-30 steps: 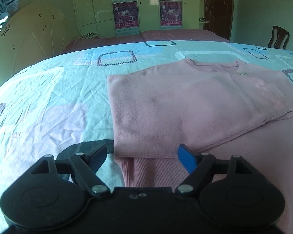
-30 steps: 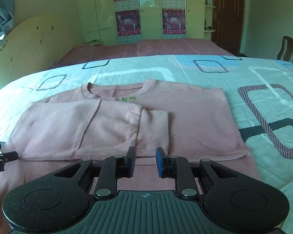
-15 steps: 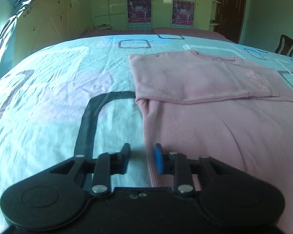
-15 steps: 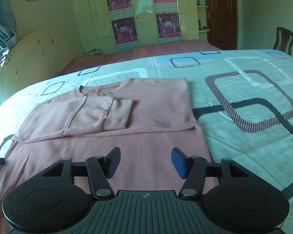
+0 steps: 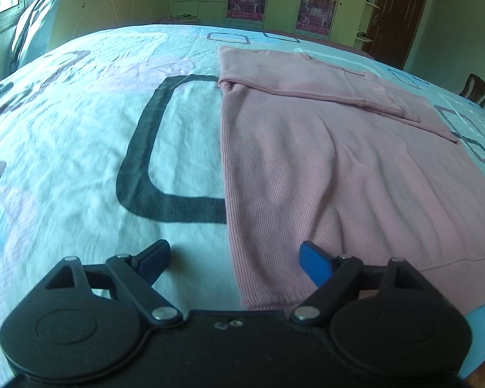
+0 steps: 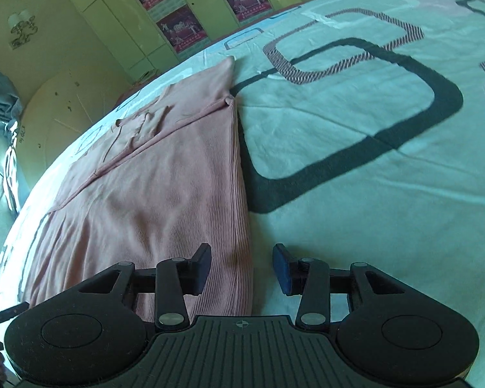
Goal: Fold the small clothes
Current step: 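Grasp the ribbed hem of the pink sweatshirt with both grippers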
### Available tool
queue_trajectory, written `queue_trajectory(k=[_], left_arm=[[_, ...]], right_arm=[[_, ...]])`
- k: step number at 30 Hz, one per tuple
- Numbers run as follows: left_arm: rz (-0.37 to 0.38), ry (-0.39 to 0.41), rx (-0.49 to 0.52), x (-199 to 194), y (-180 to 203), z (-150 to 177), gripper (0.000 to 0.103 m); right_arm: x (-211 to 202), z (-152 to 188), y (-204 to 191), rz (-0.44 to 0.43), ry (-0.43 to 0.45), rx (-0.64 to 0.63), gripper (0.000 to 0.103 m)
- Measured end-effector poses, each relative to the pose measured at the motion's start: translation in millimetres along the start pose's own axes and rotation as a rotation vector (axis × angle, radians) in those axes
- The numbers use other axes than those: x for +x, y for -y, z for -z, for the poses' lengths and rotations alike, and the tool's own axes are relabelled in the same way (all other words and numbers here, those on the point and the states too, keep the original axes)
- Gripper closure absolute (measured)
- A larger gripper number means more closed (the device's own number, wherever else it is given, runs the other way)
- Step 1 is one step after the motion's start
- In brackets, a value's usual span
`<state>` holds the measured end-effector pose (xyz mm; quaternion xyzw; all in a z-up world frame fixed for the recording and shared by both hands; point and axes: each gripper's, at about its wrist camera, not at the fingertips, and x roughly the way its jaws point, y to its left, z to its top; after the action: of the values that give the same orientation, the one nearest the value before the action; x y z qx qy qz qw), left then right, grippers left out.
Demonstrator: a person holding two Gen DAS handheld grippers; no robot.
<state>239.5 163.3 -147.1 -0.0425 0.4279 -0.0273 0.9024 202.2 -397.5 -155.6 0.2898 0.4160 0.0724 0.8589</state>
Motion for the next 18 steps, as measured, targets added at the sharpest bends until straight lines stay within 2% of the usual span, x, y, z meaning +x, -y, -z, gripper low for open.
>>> queue_trajectory(k=[9, 14, 15, 18], left_arm=[[0.178, -0.029, -0.169, -17, -13, 23, 0.023], [0.303, -0.035, -0.277, -19, -21, 31, 0.025], [0.323, -0.036, -0.302, -16, -23, 30, 0.029], [0.358, -0.037, -0.361, -5, -29, 26, 0.050]], right_arm=[[-21, 32, 11, -0.170, -0.088, 0.100, 0.061], [-15, 33, 16, -0.257, -0.112, 0.159, 0.061], [-11, 31, 17, -0.264, -0.112, 0.161, 0.061], [-2, 20, 16, -0.277, -0.101, 0.167, 0.061]])
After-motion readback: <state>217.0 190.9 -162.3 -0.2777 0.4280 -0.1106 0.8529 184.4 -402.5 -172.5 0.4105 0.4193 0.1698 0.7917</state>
